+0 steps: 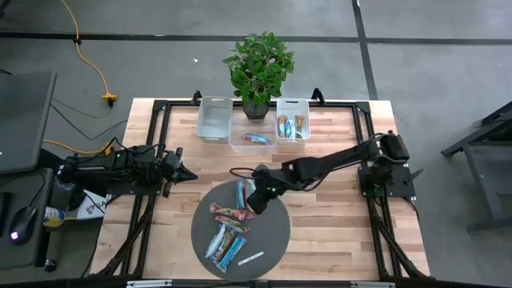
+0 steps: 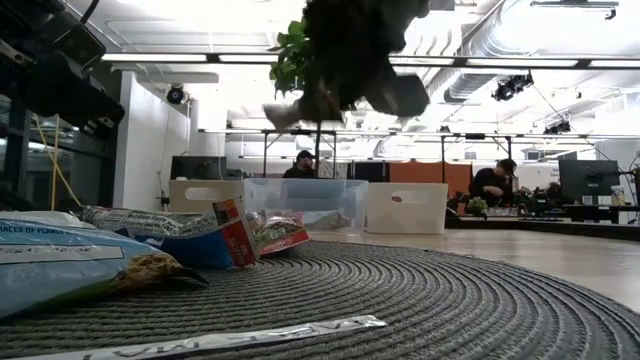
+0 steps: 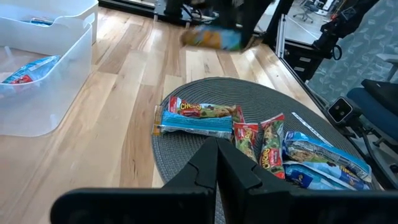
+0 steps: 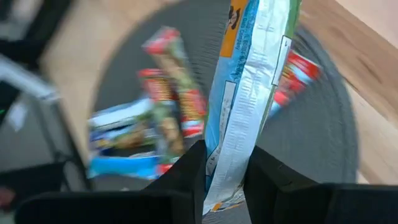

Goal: Pick and place Granola Bars by type
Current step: Put the yellow granola bar into the white bin

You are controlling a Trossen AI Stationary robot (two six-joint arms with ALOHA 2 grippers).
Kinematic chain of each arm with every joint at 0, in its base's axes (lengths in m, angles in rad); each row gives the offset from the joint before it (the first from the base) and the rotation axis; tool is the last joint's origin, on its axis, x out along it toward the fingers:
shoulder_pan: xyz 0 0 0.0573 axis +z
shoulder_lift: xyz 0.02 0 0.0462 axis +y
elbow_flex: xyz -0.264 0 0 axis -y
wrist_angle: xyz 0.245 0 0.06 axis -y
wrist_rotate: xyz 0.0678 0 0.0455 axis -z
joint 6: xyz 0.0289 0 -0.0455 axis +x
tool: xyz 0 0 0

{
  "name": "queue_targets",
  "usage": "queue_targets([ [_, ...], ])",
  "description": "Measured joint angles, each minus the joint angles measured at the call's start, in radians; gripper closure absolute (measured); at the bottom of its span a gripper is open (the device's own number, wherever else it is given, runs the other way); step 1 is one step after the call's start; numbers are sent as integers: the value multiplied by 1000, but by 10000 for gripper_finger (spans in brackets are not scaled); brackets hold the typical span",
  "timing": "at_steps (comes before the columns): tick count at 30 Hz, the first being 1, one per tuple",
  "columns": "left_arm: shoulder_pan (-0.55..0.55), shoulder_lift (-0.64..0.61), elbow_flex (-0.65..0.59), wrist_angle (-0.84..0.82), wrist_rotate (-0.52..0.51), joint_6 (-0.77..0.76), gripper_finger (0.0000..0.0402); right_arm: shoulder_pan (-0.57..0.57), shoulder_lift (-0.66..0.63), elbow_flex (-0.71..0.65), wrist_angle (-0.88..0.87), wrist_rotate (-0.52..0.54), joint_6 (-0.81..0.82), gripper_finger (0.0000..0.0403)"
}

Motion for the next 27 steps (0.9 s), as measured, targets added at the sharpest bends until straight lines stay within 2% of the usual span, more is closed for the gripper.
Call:
queue_targets([
  [10, 0, 0, 0, 0, 1, 0, 401, 10, -141, 0, 167, -64, -227, 332],
  [18, 0, 0, 0, 0, 4, 0, 401, 9, -225, 2, 178, -68, -307, 332],
  [22, 0, 0, 0, 0, 4, 0, 401, 9, -269, 2, 144, -73, -312, 334],
  [27, 0, 0, 0, 0, 4, 0, 401, 6, -314, 2, -41, 26, -246, 343],
])
